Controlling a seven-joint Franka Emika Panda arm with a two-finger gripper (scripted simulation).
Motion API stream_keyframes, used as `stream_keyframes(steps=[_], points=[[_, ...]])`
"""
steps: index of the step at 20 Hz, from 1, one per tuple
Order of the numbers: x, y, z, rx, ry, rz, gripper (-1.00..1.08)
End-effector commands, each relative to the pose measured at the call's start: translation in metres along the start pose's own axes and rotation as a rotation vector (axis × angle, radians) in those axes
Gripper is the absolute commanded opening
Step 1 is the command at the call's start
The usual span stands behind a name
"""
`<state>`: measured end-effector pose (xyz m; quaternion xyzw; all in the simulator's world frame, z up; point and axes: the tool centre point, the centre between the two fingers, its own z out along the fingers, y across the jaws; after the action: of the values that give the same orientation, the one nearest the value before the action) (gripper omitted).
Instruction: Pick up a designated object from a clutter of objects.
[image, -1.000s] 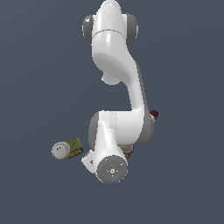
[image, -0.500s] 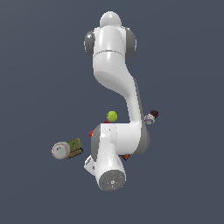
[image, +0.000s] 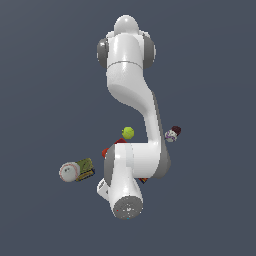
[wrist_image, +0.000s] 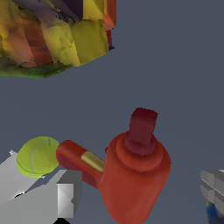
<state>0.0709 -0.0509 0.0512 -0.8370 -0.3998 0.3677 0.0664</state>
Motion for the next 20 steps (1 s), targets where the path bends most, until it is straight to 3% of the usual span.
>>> stream_keyframes(steps=[1, 17, 18, 20], points=[[0.0, 0.0, 0.002, 0.0, 0.0, 0.0, 1.08], [0.0, 0.0, 0.029, 0.001, -0.001, -0.003, 1.08], [0.0, 0.0, 0.029, 0.001, -0.001, -0.003, -1.0], [0.0, 0.0, 0.029, 0.001, -0.001, -0.003, -1.0]])
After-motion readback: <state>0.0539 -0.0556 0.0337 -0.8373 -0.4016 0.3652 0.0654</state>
